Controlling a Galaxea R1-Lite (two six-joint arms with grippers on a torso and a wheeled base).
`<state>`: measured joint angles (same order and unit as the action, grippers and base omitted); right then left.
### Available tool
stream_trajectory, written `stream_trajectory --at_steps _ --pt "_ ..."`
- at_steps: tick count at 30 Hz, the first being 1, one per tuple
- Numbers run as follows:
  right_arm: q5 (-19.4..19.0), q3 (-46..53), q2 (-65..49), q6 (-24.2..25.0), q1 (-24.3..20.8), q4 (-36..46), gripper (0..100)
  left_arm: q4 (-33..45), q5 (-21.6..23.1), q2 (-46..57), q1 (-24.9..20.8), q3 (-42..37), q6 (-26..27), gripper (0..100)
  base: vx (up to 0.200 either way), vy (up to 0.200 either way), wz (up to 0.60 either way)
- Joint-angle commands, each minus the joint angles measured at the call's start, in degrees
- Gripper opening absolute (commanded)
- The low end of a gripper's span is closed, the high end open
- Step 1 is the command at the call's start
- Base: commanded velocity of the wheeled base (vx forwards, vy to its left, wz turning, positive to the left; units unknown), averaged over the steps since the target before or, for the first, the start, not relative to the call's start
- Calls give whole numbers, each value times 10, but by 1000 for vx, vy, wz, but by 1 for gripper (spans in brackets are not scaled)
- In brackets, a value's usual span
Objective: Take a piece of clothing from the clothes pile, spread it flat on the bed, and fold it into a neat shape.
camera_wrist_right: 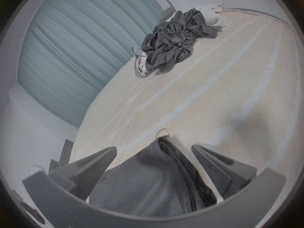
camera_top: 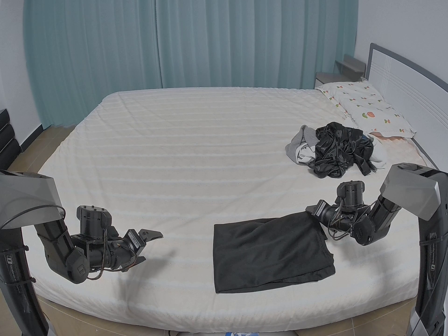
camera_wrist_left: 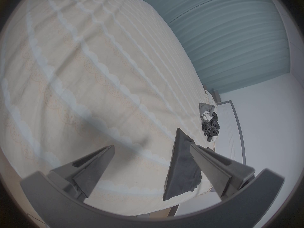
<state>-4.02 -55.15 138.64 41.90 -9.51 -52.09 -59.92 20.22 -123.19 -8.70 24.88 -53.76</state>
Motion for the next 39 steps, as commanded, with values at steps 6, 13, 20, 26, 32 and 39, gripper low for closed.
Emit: stream_trajectory --at_steps 6,13,20,26,32,39 --pt "0 10 0 11 19 -1 0 0 0 -1 0 0 0 100 0 0 0" --pt "-2 19 -5 18 16 -1 0 0 0 -1 0 0 1 100 0 0 0" --pt "-45 101 -69 13 23 -52 100 0 0 -1 -1 -2 2 100 0 0 0" --pt "-118 239 -129 -38 28 -95 100 0 -1 -1 -4 -3 1 100 -67 0 0" --pt "-176 311 -126 -75 29 -162 100 0 -4 -1 -6 -4 2 100 -133 0 0" --pt "-176 312 -94 -91 26 -175 100 -1 -5 -5 -6 -2 2 100 0 0 0"
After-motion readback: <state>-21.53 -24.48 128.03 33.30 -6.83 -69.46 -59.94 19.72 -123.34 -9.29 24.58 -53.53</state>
